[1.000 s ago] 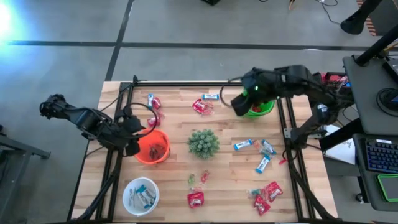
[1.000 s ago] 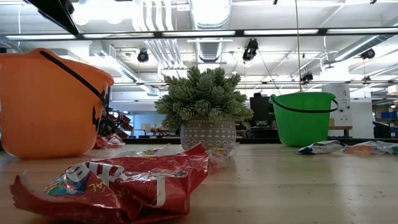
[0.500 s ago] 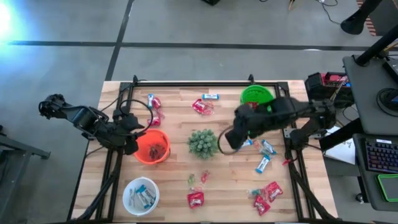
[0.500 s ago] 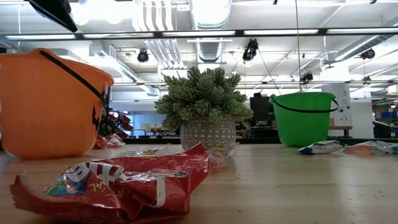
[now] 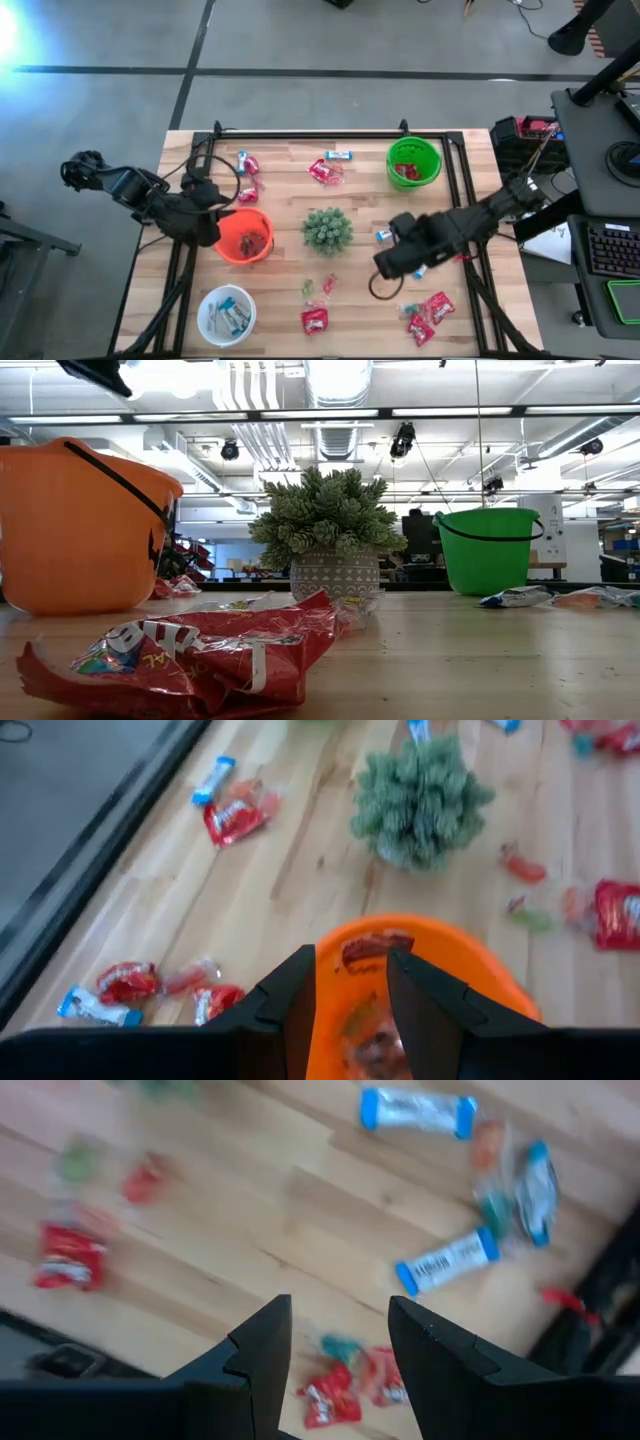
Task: Sort candy
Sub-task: Put the white chocolate into the white bucket
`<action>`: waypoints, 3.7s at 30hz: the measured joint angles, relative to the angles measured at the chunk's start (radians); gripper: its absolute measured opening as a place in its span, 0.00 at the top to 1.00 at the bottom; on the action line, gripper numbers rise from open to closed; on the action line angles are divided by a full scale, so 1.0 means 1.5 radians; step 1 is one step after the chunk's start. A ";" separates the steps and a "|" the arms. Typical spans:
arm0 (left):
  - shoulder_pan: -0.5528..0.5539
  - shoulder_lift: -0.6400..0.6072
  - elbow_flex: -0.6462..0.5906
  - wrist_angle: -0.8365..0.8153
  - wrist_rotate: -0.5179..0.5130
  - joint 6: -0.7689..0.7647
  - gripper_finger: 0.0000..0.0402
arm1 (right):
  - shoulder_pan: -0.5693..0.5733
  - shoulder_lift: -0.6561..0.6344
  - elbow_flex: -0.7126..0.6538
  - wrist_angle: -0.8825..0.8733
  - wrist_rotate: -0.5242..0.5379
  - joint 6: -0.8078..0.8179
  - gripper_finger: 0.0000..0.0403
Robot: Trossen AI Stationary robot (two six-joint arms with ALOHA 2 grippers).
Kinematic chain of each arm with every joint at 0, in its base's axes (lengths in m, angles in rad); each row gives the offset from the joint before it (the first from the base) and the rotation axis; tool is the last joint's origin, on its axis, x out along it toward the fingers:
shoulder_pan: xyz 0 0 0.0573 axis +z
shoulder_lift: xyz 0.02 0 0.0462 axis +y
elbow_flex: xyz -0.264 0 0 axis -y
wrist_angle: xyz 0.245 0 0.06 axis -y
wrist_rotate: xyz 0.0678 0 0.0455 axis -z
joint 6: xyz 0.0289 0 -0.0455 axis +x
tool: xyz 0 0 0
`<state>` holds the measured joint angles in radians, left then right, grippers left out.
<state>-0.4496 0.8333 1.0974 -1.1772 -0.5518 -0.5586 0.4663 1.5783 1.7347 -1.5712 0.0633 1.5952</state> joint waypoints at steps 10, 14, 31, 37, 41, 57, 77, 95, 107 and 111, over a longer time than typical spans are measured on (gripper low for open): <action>0.000 0.000 0.098 -0.005 -0.050 0.034 0.73 | 0.068 -0.004 -0.086 0.004 -0.007 0.212 0.60; 0.000 0.000 0.132 -0.028 -0.080 0.036 0.73 | 0.082 -0.004 -0.114 0.005 -0.007 0.270 0.60; 0.000 -0.039 0.152 -0.141 -0.111 0.093 0.73 | 0.085 -0.004 -0.286 0.119 -0.006 0.438 0.60; 0.000 -0.066 0.153 -0.143 -0.110 0.116 0.73 | 0.084 -0.004 -0.294 0.141 0.007 0.452 0.57; 0.000 -0.089 0.152 -0.143 -0.110 0.120 0.73 | 0.081 -0.004 -0.296 0.137 0.025 0.501 0.52; 0.000 -0.144 0.152 -0.141 -0.109 0.128 0.73 | 0.005 0.052 -0.305 0.168 0.034 0.519 0.48; 0.000 -0.142 0.153 -0.119 -0.091 0.128 0.73 | 0.009 -0.038 -0.510 0.302 -0.064 0.549 0.48; 0.000 -0.134 0.153 -0.082 -0.091 0.127 0.73 | 0.018 -0.061 -0.592 0.366 -0.084 0.549 0.48; 0.000 -0.131 0.153 -0.034 -0.091 0.140 0.73 | 0.025 -0.060 -0.641 0.436 -0.075 0.540 0.50; 0.000 -0.131 0.153 -0.032 -0.096 0.140 0.73 | 0.025 -0.061 -0.644 0.444 -0.072 0.531 0.56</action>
<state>-0.4500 0.6373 1.3262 -1.2259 -0.6954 -0.3489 0.5041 1.4868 0.7692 -0.9047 -0.0440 2.3913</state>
